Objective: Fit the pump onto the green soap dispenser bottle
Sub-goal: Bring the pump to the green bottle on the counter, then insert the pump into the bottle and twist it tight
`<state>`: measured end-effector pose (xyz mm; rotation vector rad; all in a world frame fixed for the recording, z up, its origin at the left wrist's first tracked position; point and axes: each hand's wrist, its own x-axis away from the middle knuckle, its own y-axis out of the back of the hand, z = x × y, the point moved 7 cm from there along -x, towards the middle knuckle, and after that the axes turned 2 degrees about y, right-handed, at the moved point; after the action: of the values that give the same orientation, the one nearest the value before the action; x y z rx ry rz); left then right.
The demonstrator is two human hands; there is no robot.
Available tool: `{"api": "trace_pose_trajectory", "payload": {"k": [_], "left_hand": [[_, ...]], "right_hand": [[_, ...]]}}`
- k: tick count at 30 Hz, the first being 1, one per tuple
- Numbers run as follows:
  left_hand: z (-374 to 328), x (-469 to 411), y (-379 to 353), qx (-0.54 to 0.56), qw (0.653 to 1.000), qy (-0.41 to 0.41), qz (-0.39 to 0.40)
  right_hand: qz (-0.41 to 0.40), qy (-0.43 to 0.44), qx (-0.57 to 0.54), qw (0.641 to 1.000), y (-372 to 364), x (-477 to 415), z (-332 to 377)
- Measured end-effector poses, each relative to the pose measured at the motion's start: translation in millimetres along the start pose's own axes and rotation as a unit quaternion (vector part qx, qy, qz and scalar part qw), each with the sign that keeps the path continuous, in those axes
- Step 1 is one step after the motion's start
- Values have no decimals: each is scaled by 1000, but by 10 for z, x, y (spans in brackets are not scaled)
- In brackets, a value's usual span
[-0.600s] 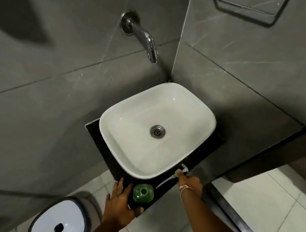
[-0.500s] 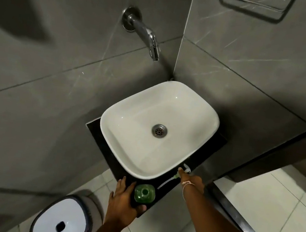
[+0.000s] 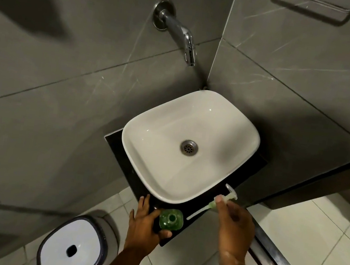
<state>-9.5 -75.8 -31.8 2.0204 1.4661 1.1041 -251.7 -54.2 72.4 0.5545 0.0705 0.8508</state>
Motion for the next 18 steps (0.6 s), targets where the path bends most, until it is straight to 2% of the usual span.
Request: {"api": "trace_pose_trajectory", "payload": {"k": [4, 7, 13, 18], "left_hand": [[1, 16, 11, -17, 1000, -9, -15], [11, 12, -4, -25, 1000, -9, -16], [46, -19, -29, -31, 999, -10, -23], [70, -29, -56, -51, 998, -13, -28]], "right_hand": [[-37, 191, 7, 981, -8, 499, 440], [-55, 261, -10, 964, -148, 664, 456], [-10, 295, 26, 955, -417, 682, 106], [55, 264, 86, 959, -670, 652, -169]]}}
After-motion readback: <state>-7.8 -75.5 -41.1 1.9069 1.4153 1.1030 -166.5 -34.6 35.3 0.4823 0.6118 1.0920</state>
